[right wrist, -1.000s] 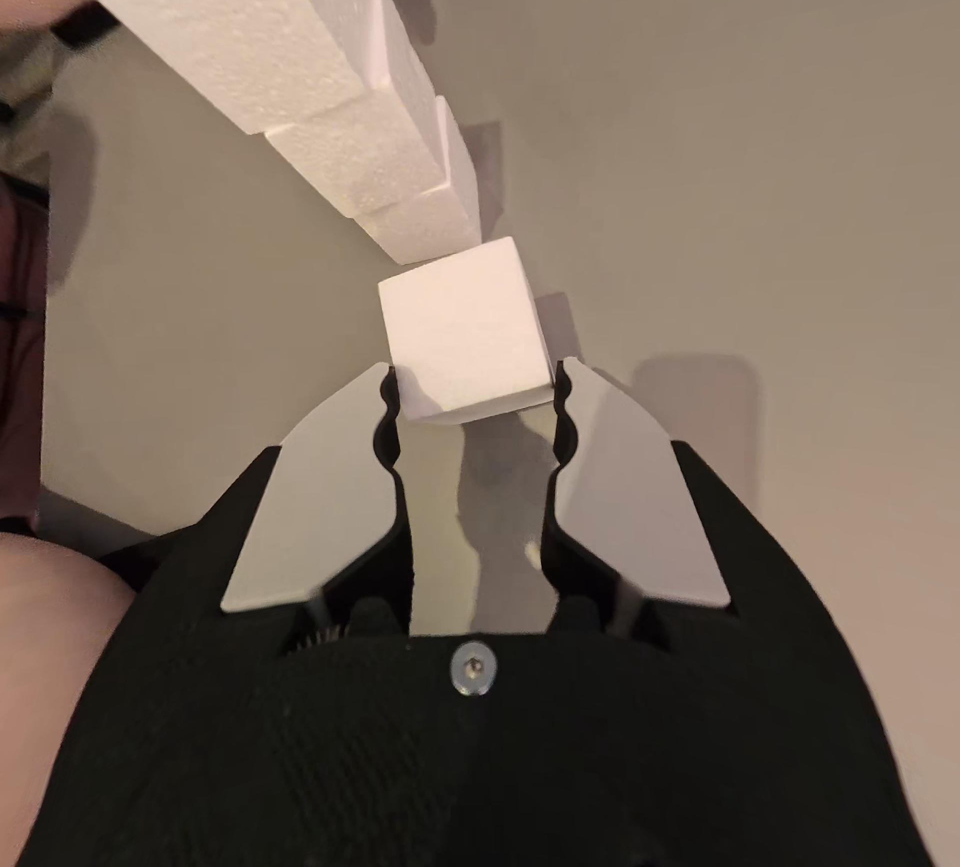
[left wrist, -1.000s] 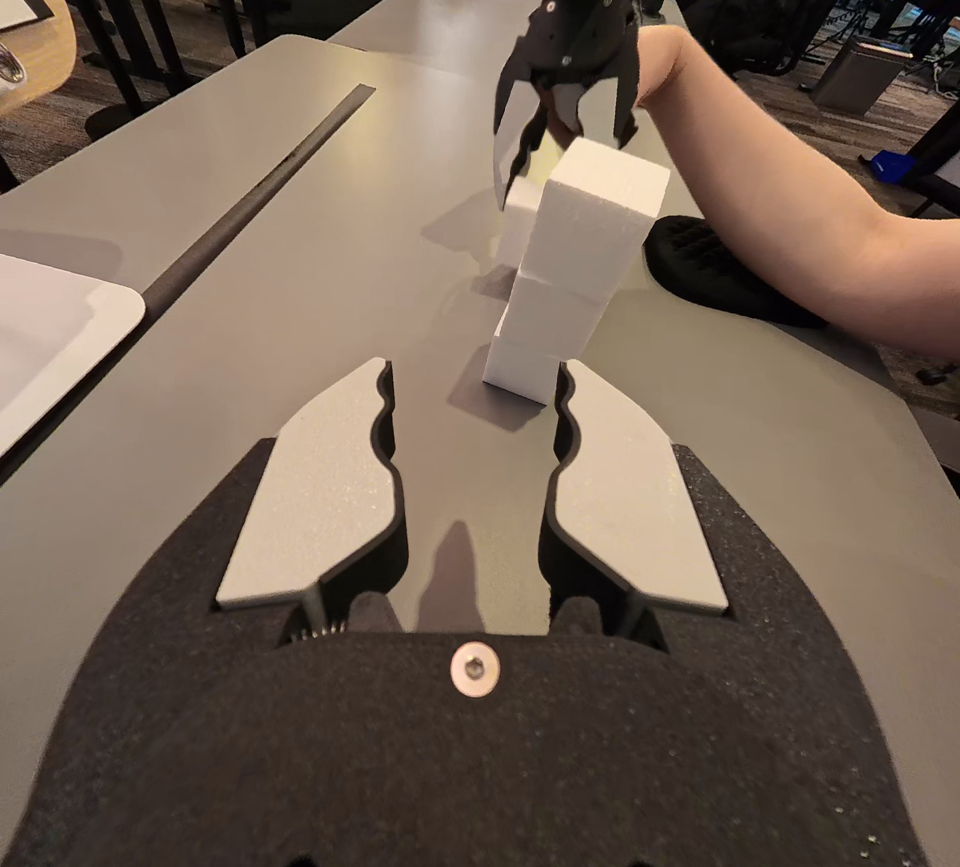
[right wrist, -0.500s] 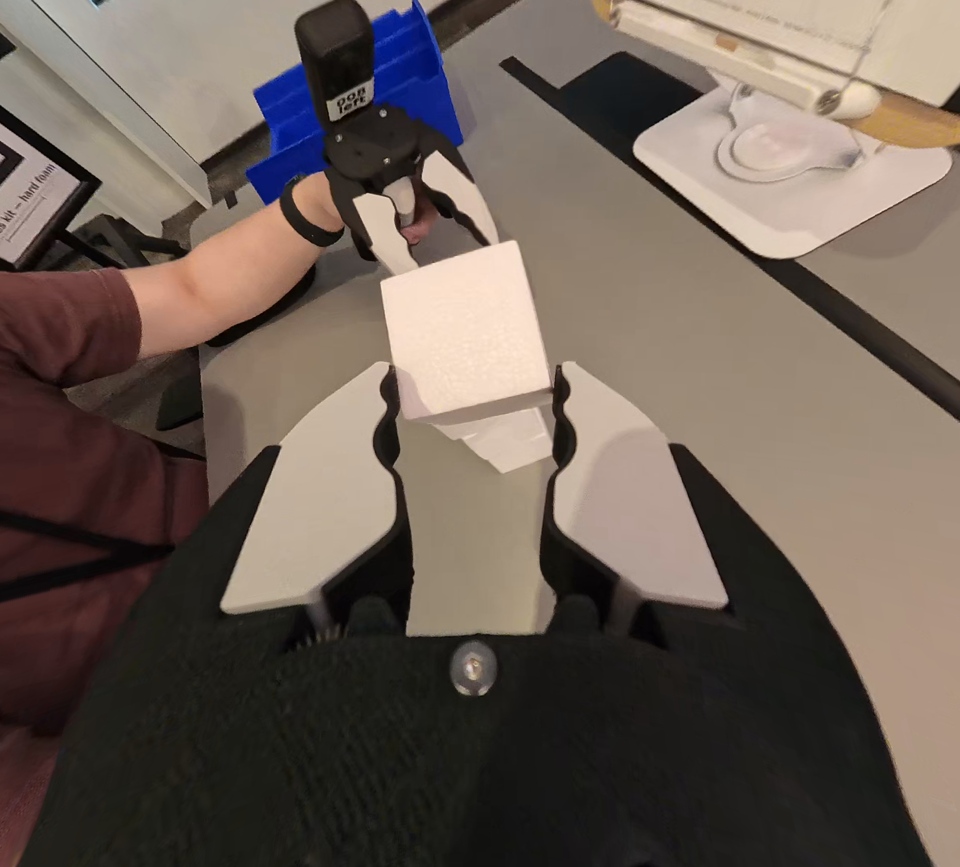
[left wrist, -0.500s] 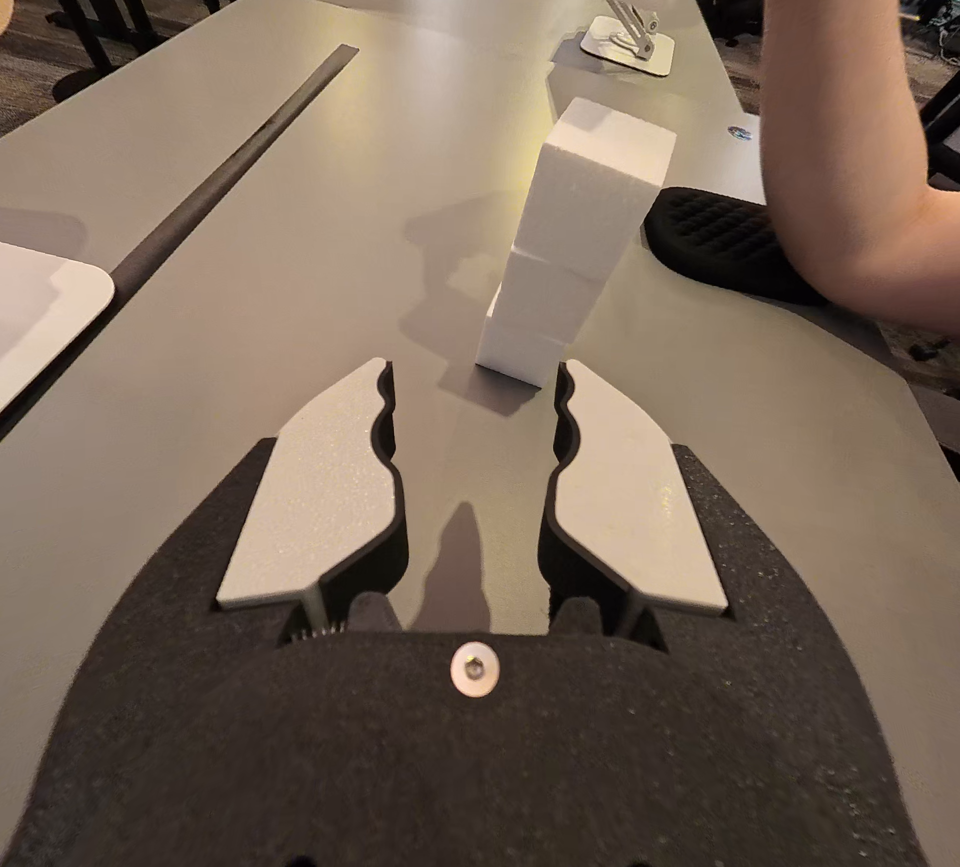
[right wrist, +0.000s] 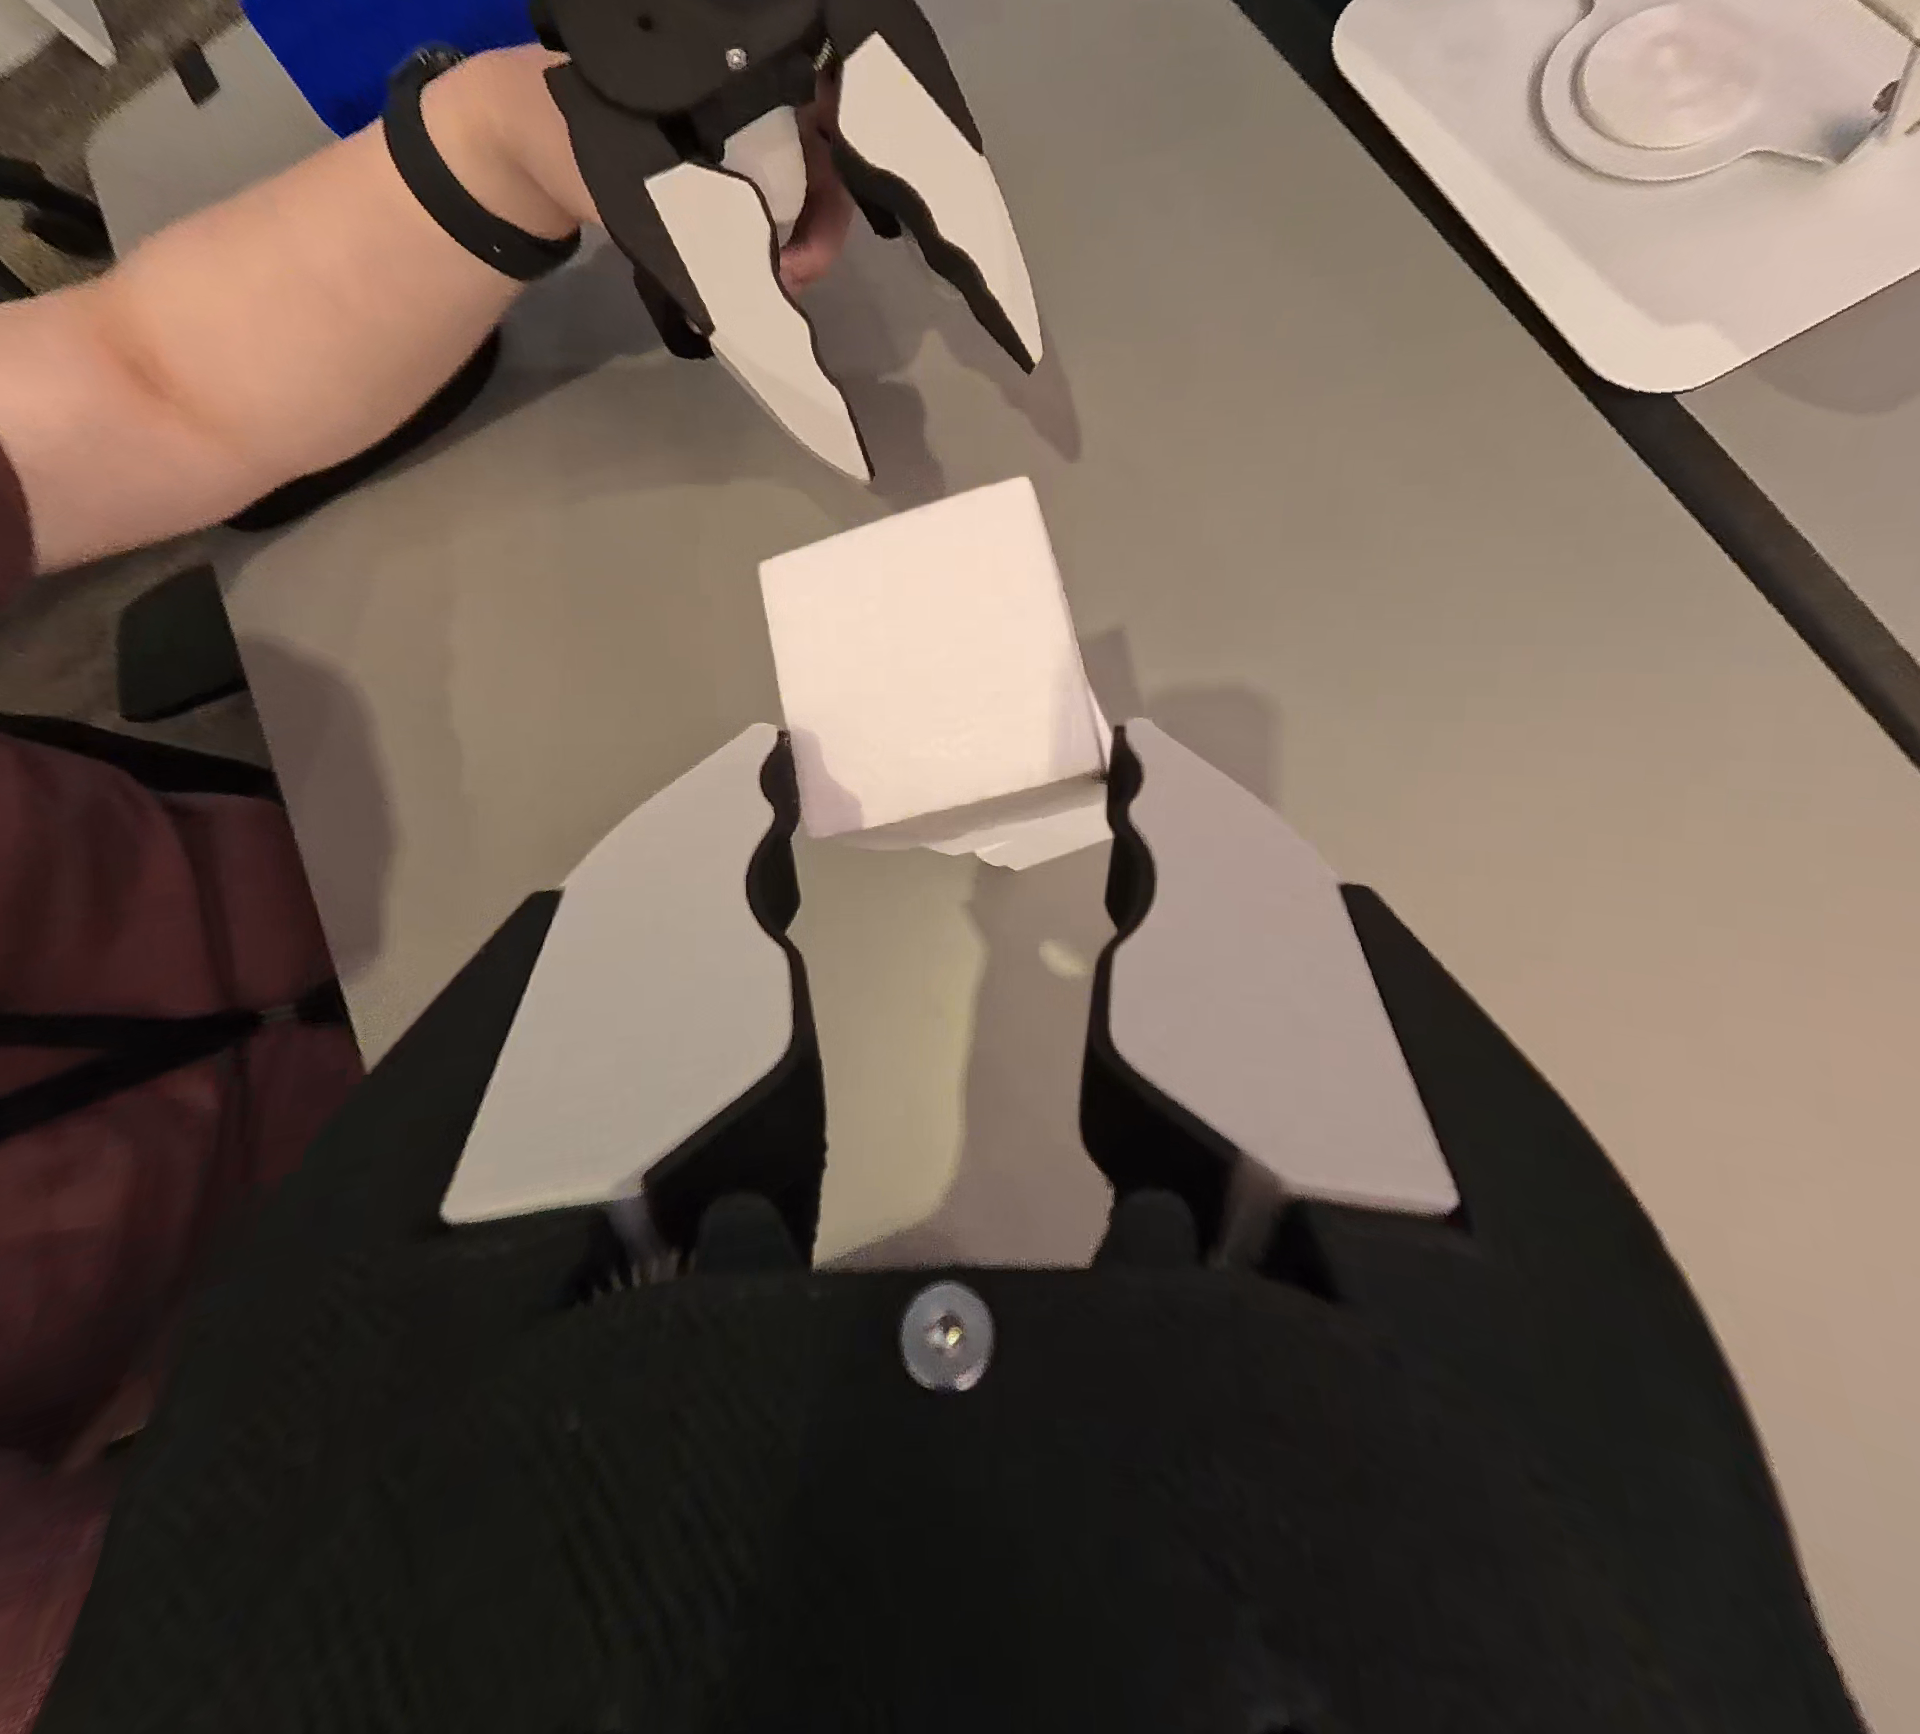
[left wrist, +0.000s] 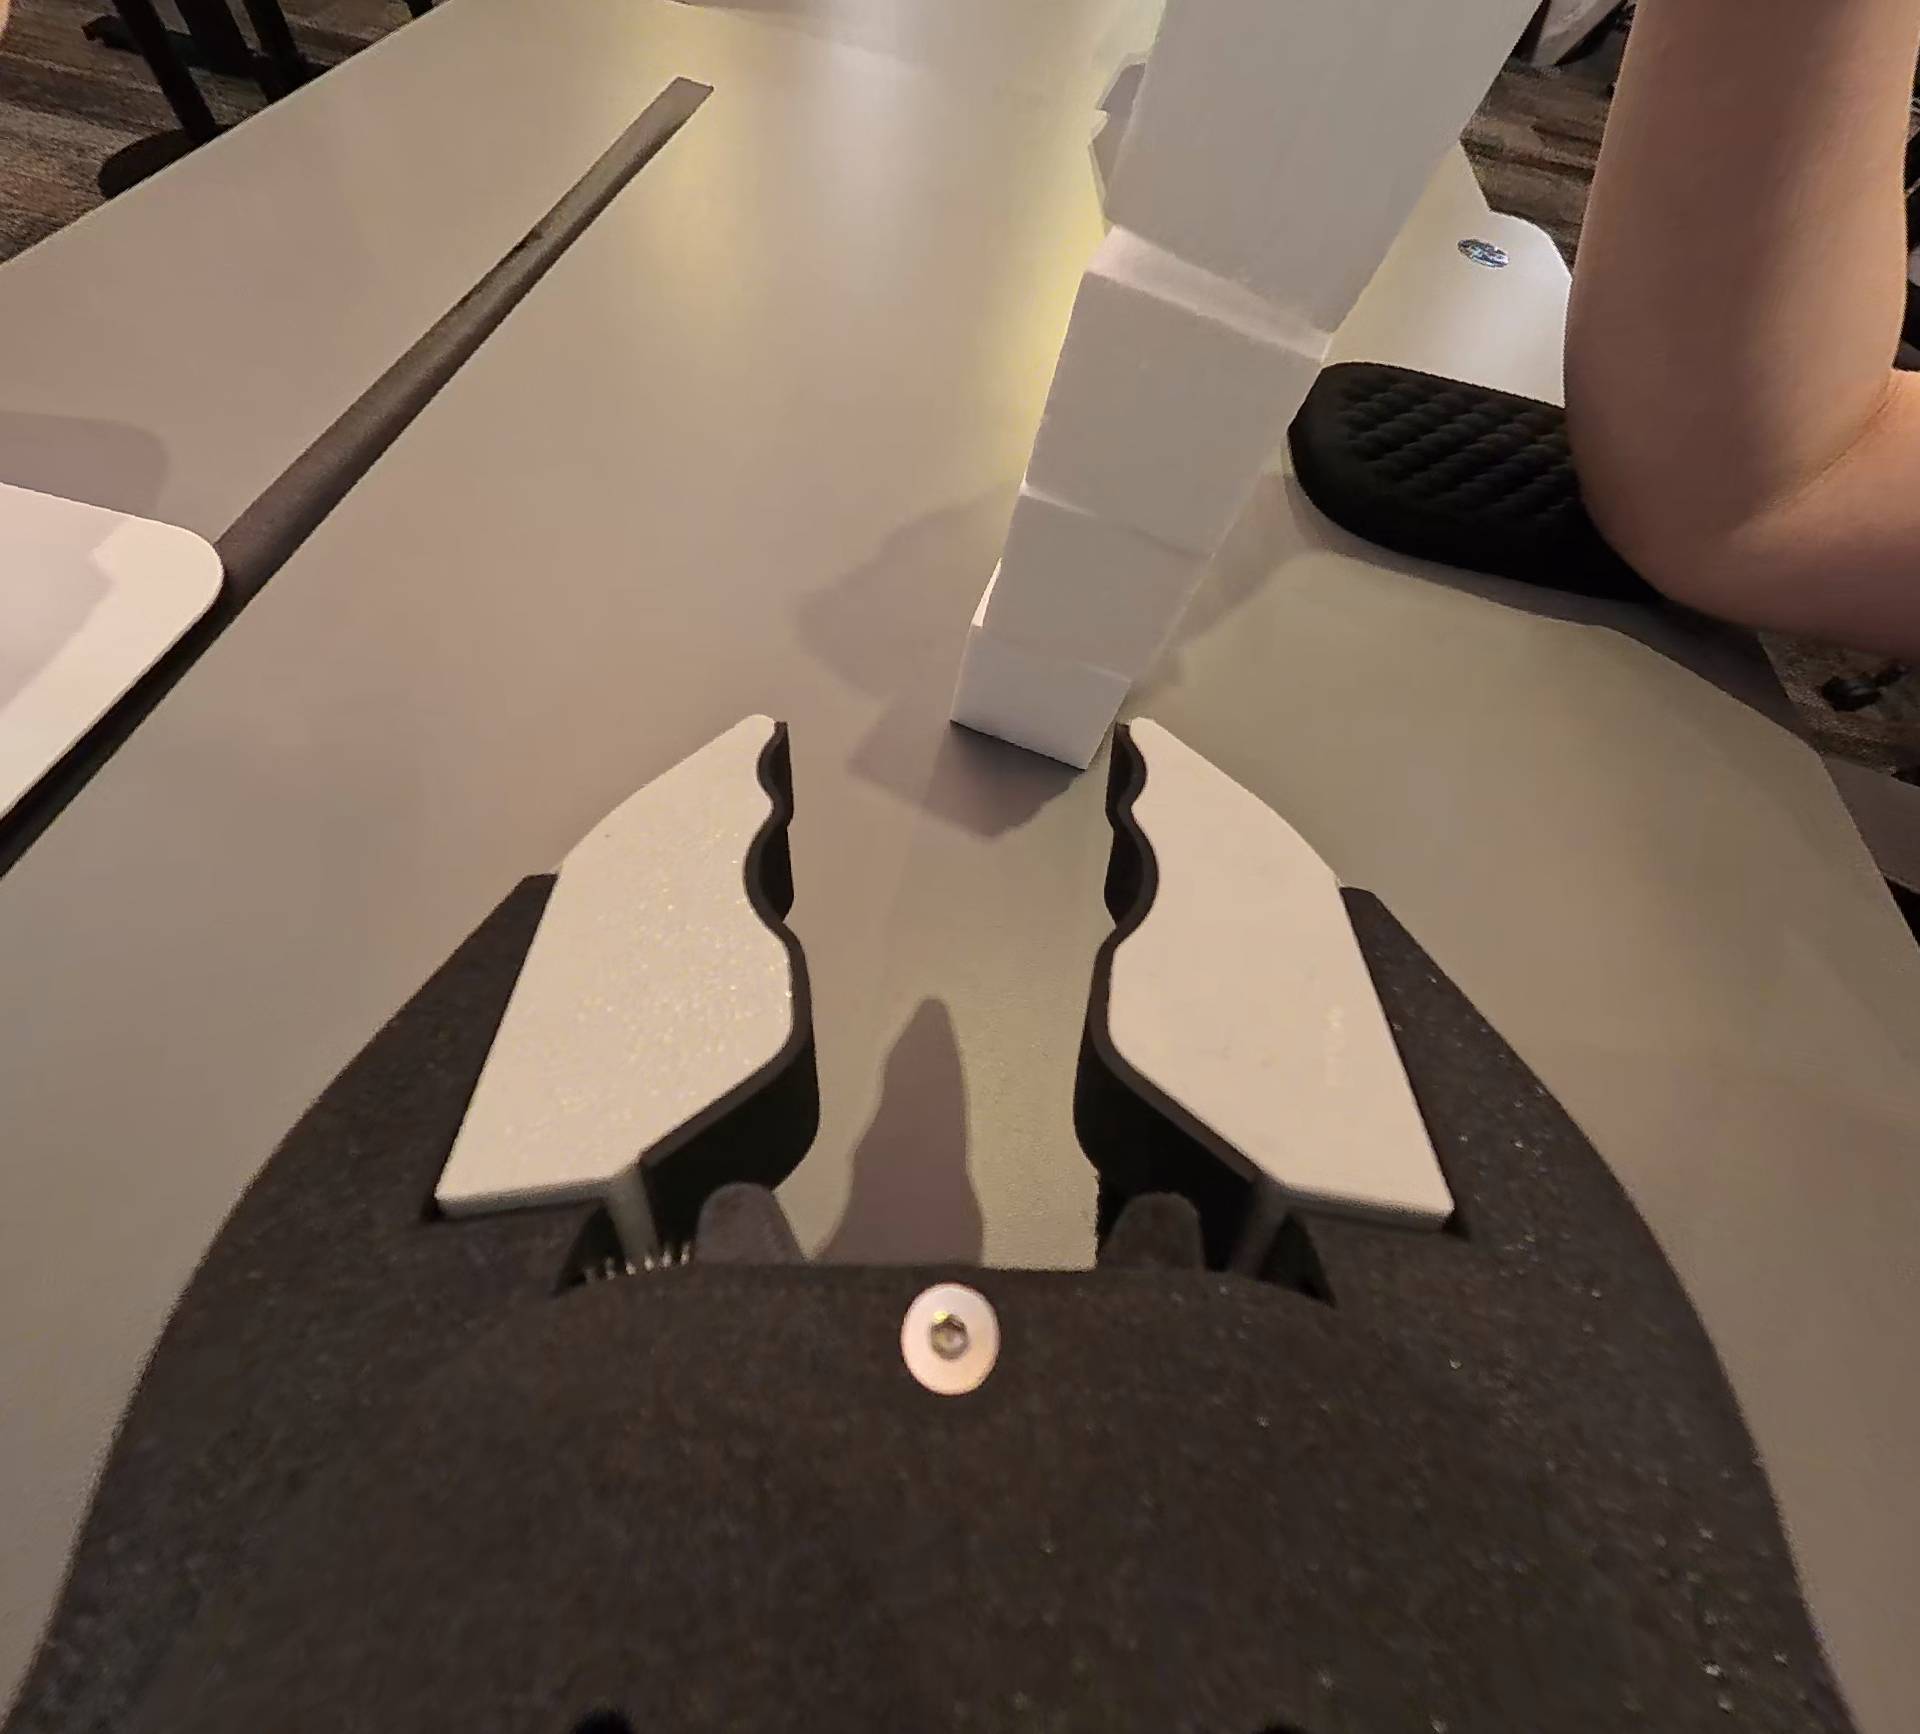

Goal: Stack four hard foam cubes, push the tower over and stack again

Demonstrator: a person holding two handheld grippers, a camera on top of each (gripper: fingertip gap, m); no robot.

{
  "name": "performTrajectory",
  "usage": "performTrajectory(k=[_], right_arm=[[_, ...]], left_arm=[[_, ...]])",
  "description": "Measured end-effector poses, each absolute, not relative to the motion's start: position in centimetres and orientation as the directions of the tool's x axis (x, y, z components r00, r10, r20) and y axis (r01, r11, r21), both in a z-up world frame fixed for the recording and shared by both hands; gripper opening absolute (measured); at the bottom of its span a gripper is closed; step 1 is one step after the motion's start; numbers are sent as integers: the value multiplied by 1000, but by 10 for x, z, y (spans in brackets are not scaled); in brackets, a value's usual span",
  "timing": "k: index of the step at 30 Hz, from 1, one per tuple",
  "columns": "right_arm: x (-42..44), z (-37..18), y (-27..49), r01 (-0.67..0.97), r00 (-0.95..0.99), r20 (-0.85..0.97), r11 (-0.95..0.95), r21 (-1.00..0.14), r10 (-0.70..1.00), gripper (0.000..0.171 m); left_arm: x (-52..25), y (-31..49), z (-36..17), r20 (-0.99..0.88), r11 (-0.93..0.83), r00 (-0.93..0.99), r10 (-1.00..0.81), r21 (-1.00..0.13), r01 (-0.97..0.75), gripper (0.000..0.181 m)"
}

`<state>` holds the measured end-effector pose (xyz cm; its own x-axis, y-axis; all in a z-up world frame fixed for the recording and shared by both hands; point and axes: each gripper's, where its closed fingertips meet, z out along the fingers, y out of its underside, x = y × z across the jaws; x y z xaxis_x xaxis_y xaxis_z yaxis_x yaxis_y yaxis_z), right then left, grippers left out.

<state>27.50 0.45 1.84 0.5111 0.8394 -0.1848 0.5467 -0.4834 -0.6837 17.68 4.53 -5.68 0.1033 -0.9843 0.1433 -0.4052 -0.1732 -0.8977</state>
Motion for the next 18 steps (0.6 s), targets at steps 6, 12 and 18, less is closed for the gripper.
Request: performTrajectory(k=[6,12,18], right_arm=[[270,17,5,559,494,-172,-463,-688,852,58],[269,17,6,567,478,-150,-435,-699,866,58],[271,18,9,568,471,-129,-412,-713,873,58]], left_arm=[[178,45,-59,140,-170,102,-985,-894,-414,58],[179,43,-62,142,-169,94,-985,-890,-424,57],[180,42,-65,139,-167,96,-986,-885,-435,57]])
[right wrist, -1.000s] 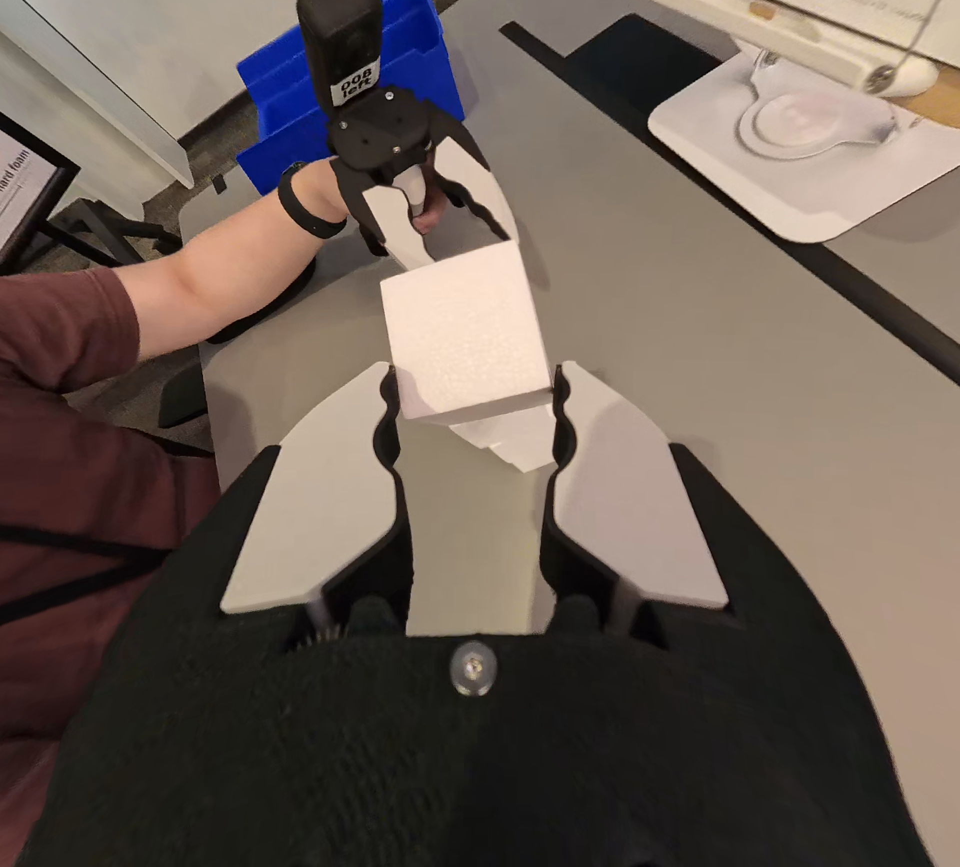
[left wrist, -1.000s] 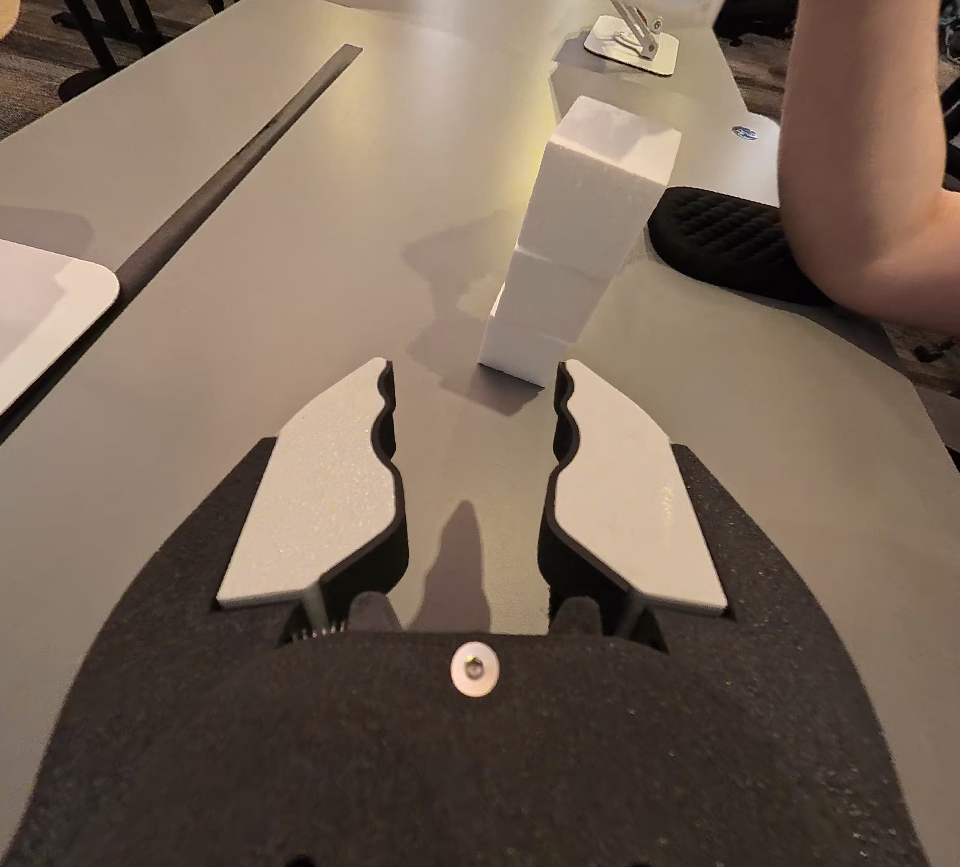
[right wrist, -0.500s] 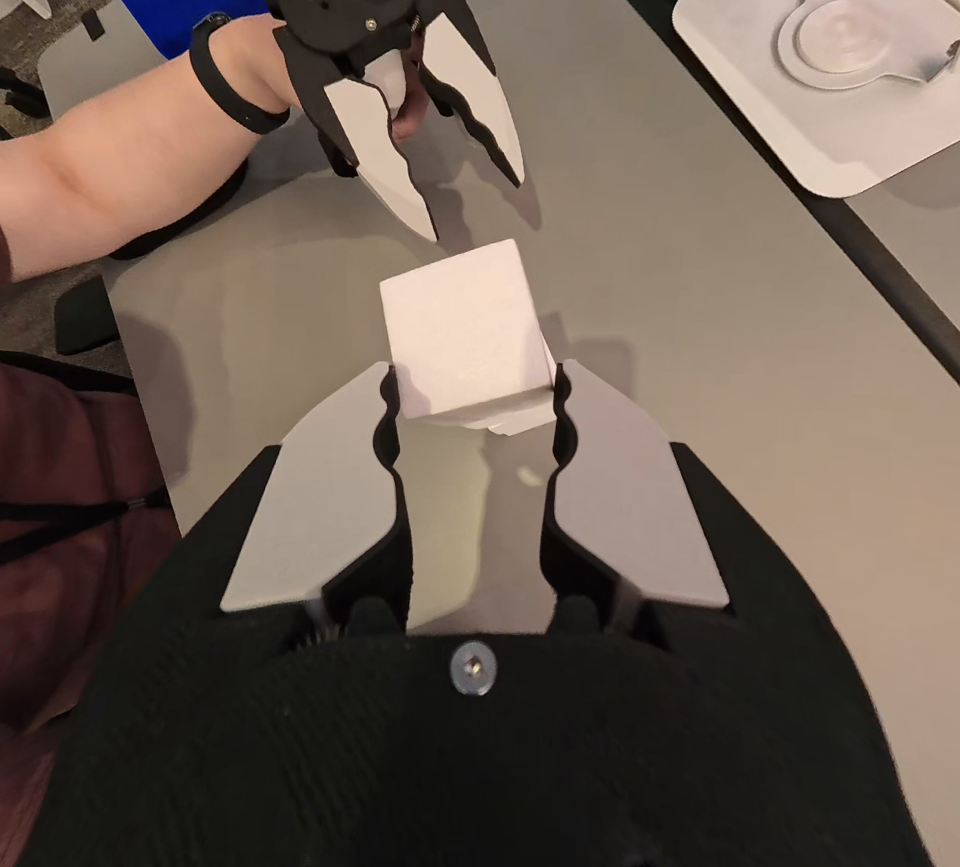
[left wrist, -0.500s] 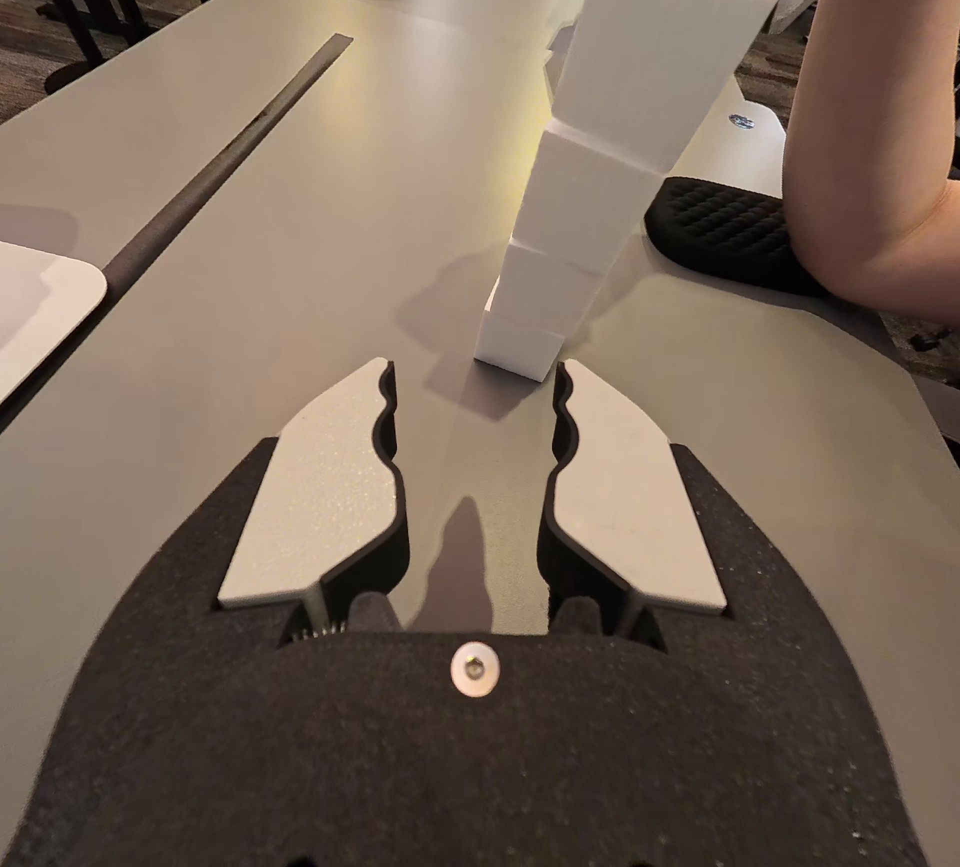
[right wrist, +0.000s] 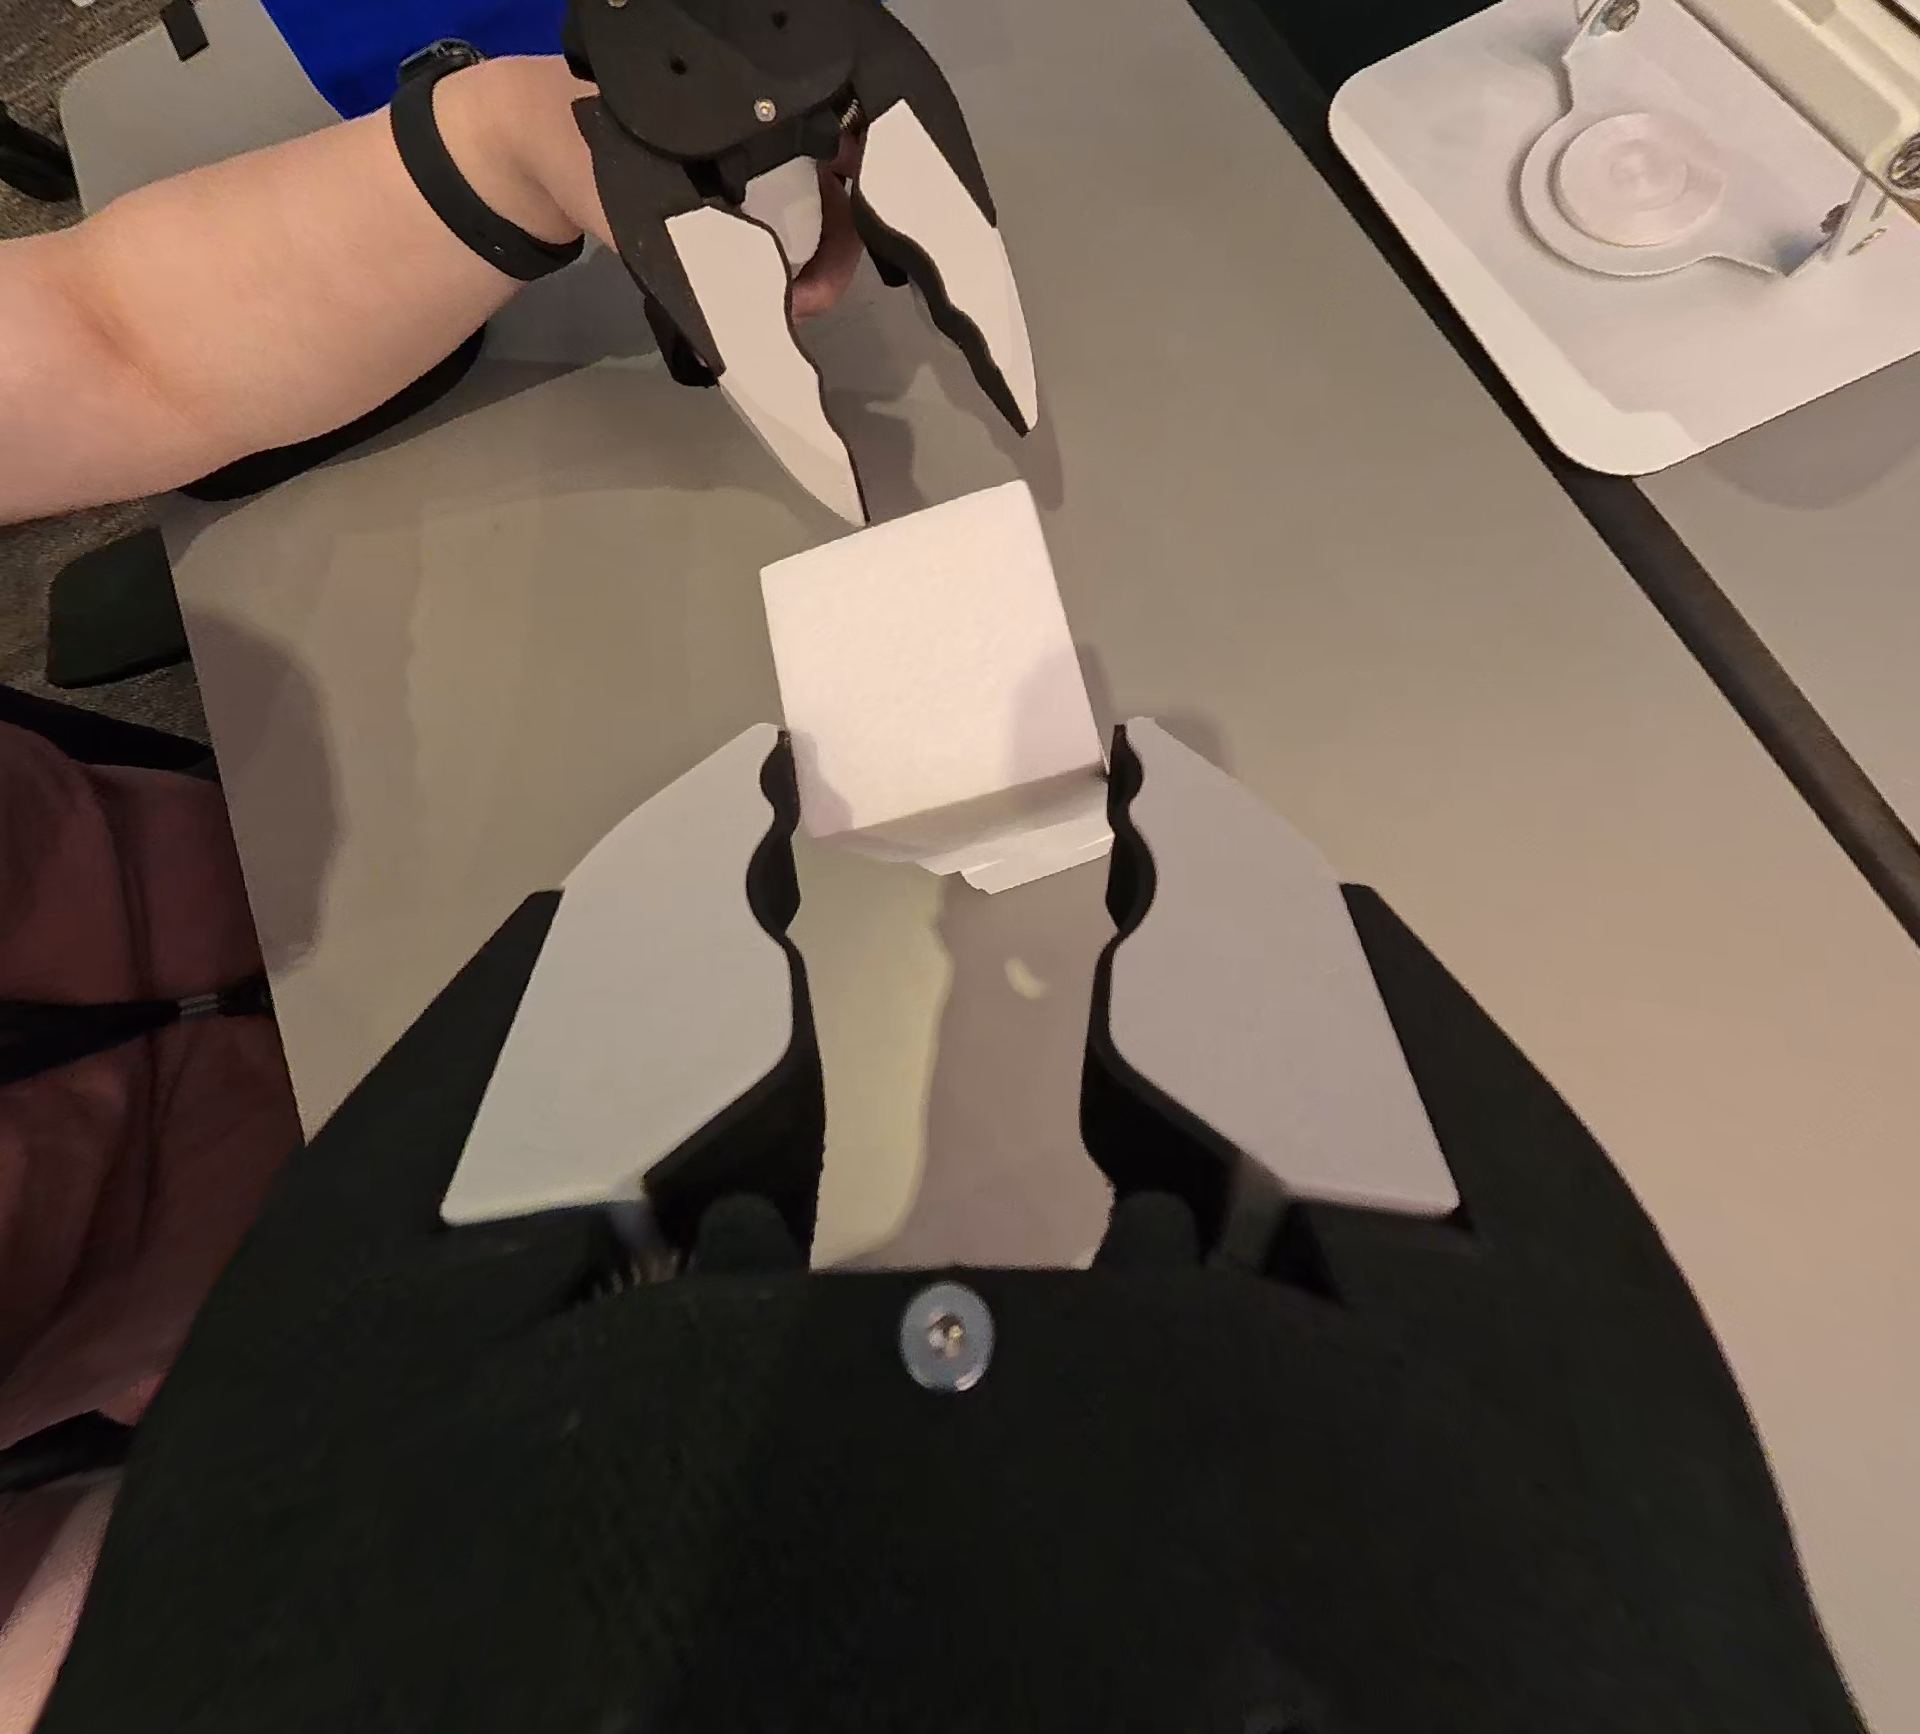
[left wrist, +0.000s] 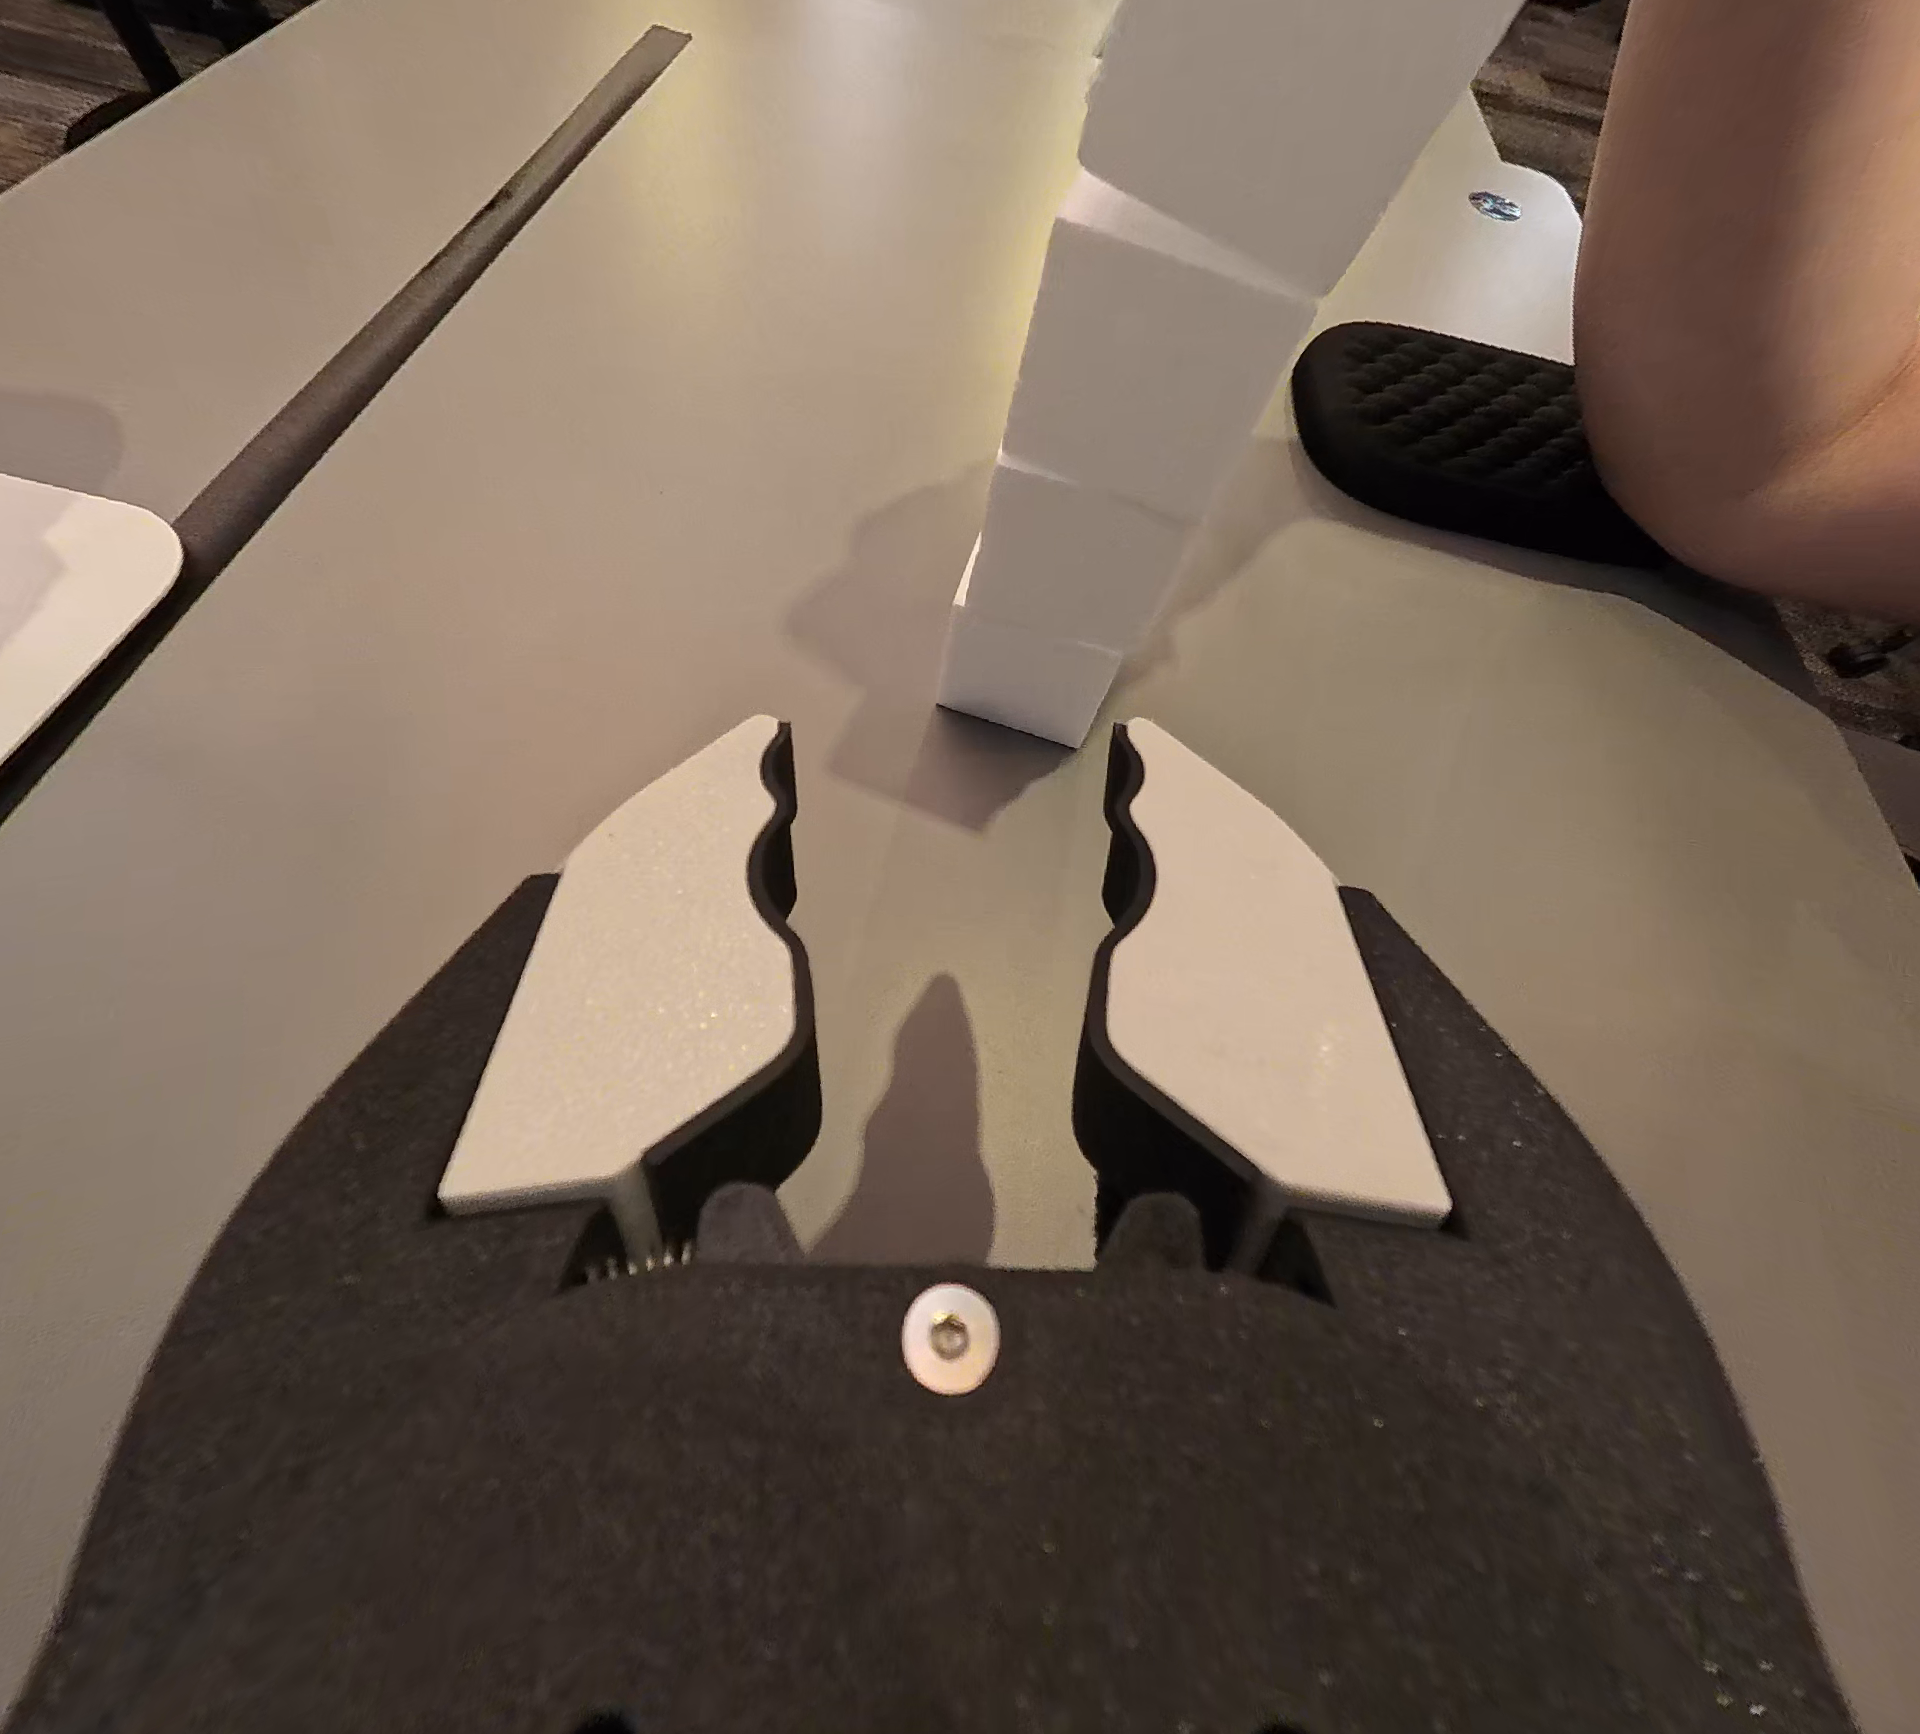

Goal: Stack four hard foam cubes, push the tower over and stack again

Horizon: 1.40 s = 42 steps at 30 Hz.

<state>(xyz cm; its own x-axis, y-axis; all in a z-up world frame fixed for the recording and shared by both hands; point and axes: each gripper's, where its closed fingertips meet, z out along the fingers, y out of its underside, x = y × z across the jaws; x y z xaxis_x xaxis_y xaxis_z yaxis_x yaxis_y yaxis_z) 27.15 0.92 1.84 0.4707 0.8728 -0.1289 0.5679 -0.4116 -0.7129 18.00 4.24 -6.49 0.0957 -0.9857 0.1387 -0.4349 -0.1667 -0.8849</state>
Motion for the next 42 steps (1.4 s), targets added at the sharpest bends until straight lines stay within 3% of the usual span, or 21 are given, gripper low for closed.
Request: performTrajectory(k=[26,31,37,41,42], right_arm=[[268,17,13,536,413,-174,-393,-747,894,59],[274,26,20,518,418,-98,-325,-791,903,77],[296,82,8,360,334,149,20,-933,931,64],[327,51,6,468,336,132,-44,-883,932,63],[336,36,8,520,334,133,-65,-852,933,50]], left_arm=[[182,38,-76,145,-166,81,-986,-862,-478,56],[182,37,-78,146,-166,79,-986,-859,-485,56],[179,41,-72,135,-159,85,-987,-870,-466,52],[173,43,-63,106,-133,86,-991,-887,-443,50],[171,44,-58,99,-128,89,-991,-892,-433,50]])
